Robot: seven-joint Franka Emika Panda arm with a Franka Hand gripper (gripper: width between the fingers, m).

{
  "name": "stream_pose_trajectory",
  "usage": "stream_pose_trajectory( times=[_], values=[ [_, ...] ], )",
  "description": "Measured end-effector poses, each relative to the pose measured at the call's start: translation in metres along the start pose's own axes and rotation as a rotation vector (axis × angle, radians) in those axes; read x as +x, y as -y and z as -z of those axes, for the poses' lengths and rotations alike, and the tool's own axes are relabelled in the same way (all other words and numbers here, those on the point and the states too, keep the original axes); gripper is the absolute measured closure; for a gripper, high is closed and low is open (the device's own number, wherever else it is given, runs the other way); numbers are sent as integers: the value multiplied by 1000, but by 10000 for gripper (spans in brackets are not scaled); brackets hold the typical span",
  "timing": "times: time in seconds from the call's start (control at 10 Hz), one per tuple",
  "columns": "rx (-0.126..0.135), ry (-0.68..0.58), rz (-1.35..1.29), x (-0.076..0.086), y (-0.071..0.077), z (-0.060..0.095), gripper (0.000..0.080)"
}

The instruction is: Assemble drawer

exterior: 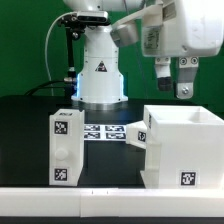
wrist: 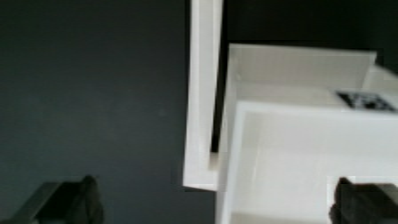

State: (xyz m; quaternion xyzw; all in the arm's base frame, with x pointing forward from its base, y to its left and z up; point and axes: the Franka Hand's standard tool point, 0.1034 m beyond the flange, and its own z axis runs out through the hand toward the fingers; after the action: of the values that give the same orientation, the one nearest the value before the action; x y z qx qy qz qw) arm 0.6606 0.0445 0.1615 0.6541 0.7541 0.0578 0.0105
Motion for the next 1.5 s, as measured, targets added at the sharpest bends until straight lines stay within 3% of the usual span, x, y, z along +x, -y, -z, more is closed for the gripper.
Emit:
stream_pose_trajectory(
  times=[0.1, 0.2, 0.3, 0.7, 0.9, 1.0, 1.2, 1.5],
  values=[
    [3, 6, 153, -16, 2, 4, 151],
    [37, 6, 231, -34, 7, 5, 151],
    [60, 7, 232, -38, 5, 2, 151],
    [54, 8, 22, -39, 5, 1, 151],
    [45, 4, -333, -66, 10, 4, 151],
    [70, 17, -554, -68, 16, 0, 151],
    [74, 21, -632, -60, 14, 0, 151],
    [80, 21, -853, -64, 16, 0, 151]
  ],
)
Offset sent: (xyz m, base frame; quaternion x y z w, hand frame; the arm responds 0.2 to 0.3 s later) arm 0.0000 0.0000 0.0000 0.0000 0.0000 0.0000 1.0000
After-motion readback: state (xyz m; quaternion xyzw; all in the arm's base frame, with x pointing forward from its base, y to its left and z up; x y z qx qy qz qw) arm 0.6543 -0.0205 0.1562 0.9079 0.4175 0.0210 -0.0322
